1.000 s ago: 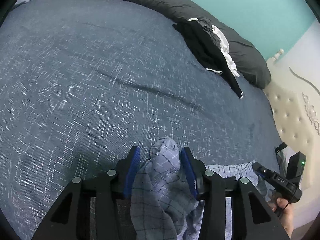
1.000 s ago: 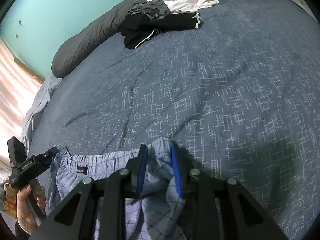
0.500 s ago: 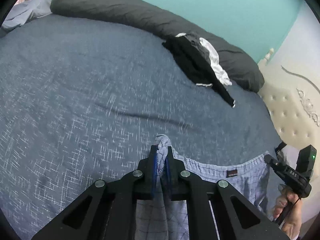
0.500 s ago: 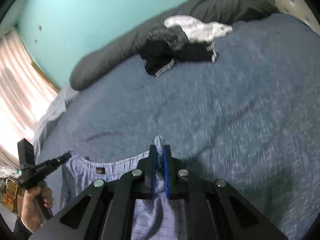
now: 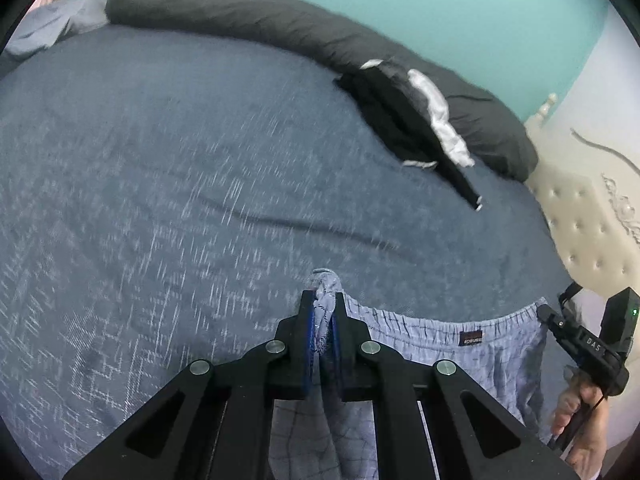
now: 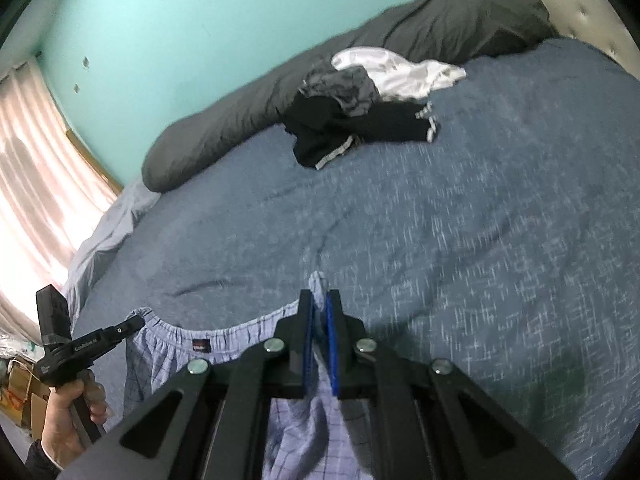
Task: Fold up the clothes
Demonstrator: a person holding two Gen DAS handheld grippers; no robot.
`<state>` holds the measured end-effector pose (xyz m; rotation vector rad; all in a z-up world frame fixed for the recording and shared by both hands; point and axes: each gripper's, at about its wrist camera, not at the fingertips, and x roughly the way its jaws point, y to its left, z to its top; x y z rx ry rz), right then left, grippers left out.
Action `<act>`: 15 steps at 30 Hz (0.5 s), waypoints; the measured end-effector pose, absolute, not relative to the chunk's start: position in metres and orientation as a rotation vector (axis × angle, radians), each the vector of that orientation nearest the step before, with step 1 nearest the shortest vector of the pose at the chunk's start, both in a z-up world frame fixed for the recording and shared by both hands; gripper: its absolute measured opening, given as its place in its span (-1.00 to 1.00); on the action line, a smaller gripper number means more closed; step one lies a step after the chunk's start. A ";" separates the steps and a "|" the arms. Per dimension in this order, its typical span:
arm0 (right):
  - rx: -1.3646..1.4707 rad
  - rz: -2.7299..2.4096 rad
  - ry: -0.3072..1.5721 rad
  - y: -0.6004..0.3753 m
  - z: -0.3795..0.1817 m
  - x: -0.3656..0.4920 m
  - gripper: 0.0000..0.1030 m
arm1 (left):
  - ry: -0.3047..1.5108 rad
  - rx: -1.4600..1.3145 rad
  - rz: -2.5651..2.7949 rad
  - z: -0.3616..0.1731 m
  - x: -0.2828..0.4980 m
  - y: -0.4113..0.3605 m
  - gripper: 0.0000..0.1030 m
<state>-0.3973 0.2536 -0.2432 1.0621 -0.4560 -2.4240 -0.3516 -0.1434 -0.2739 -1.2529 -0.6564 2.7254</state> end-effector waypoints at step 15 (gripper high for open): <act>1.204 -2.504 -0.580 0.276 -0.262 -0.403 -0.67 | -0.763 -1.324 2.747 -0.281 -0.344 -0.164 -0.19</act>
